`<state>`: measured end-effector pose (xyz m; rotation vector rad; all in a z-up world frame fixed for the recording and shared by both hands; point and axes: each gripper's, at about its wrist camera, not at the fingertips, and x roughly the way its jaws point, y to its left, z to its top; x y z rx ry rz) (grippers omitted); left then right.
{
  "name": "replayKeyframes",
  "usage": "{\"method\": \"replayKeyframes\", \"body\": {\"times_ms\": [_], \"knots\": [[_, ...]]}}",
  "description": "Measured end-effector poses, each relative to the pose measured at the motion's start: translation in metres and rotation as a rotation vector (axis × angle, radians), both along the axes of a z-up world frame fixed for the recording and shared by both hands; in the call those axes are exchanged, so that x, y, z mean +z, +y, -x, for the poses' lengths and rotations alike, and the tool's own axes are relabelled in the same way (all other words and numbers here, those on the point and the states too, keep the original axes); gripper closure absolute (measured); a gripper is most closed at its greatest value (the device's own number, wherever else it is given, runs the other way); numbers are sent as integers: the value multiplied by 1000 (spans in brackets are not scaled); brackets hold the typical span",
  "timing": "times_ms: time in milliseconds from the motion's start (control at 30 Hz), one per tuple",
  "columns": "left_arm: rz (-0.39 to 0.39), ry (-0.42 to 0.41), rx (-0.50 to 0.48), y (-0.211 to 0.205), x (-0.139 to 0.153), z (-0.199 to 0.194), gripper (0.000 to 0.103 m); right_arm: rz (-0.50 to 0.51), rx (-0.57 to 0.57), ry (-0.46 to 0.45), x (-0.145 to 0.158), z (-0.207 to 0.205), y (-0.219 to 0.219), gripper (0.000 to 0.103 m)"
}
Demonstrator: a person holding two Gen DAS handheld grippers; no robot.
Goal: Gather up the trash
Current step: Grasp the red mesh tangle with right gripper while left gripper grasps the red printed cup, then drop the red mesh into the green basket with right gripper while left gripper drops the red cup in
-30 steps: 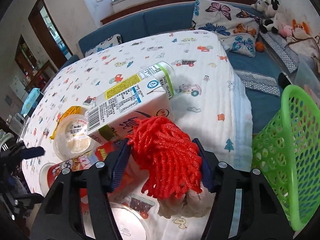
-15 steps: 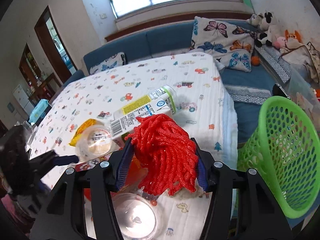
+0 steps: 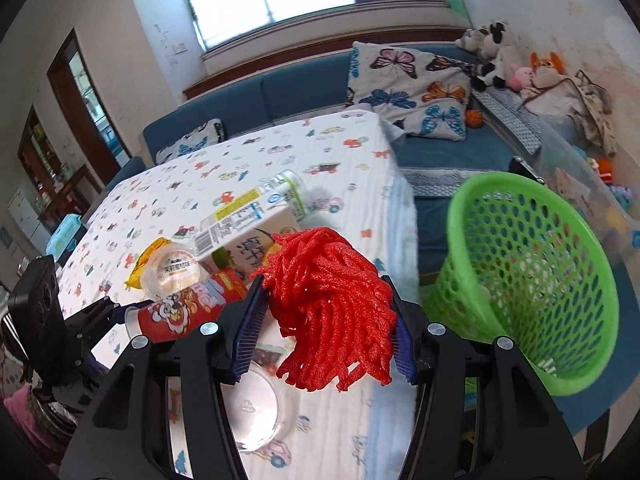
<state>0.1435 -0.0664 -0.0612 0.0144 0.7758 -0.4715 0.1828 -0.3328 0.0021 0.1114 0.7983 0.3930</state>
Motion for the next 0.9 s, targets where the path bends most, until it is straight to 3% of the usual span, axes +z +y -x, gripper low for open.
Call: {"method": "replayKeyframes", "body": {"times_ms": [500,900], "knots": [[47,-71,-8,14,45,21,18,8,-207,-36,14,6,-76,46],[92,-103,-56,-3,83,16,19,17,-356,21,-9,-7,-136,45]]}}
